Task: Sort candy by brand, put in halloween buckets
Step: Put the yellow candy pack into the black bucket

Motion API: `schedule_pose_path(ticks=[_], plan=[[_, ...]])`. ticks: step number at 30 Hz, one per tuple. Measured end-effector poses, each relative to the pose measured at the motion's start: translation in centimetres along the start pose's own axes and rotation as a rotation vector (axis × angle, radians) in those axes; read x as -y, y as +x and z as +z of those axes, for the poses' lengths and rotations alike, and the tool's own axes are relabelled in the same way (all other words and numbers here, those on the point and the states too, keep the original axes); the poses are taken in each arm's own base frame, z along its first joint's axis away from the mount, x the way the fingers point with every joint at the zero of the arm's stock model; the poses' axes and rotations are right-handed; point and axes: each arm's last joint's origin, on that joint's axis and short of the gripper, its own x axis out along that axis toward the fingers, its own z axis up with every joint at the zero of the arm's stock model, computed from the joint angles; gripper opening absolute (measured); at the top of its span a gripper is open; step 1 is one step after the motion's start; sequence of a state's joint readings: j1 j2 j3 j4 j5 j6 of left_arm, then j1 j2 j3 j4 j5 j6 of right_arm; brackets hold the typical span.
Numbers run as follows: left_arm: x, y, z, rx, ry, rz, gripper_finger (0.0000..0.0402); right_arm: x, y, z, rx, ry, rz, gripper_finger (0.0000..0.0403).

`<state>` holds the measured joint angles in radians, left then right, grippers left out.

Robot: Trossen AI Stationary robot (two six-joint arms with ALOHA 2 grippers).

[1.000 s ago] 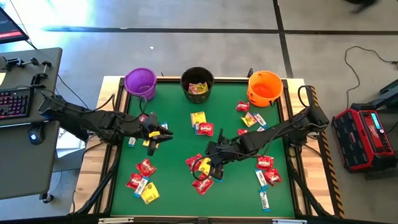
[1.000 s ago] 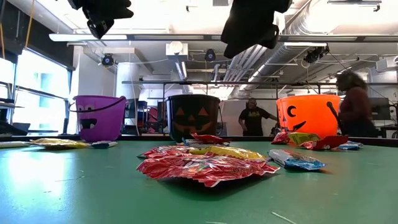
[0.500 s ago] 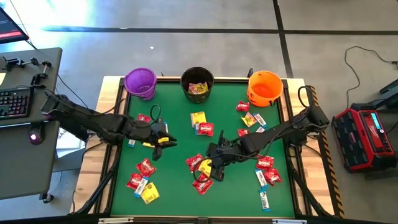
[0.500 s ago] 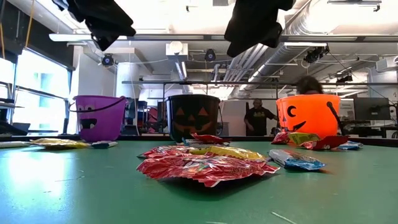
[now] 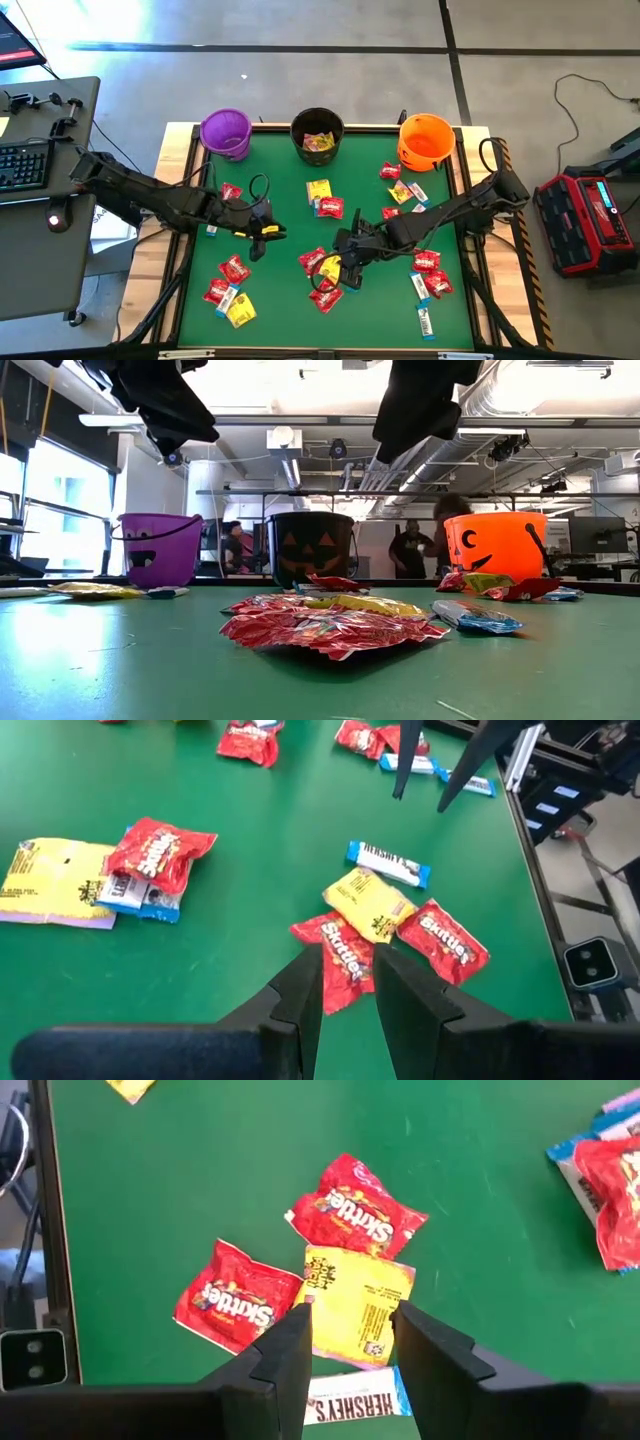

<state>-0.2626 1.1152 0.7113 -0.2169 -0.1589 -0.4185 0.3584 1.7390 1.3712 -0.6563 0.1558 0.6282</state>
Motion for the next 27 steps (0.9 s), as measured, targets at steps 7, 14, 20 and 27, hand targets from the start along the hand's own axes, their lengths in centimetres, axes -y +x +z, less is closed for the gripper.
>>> schedule_pose_path(ticks=[7,14,20,27], plan=[[0.0,-0.1,0.0,0.002,0.0,-0.001,0.008,0.1,0.0,0.0,0.014,0.047,-0.021,0.0131],[0.0,-0.1,0.0,0.002,0.001,-0.001,0.008,0.4,0.0,0.3,0.033,0.046,-0.047,0.0131],[0.0,-0.1,0.0,0.003,0.011,-0.001,0.008,1.0,0.1,0.7,0.036,0.051,-0.057,0.0131],[0.0,-0.1,0.0,0.007,0.011,0.01,0.008,3.6,0.5,2.3,0.033,0.078,-0.076,0.0131]])
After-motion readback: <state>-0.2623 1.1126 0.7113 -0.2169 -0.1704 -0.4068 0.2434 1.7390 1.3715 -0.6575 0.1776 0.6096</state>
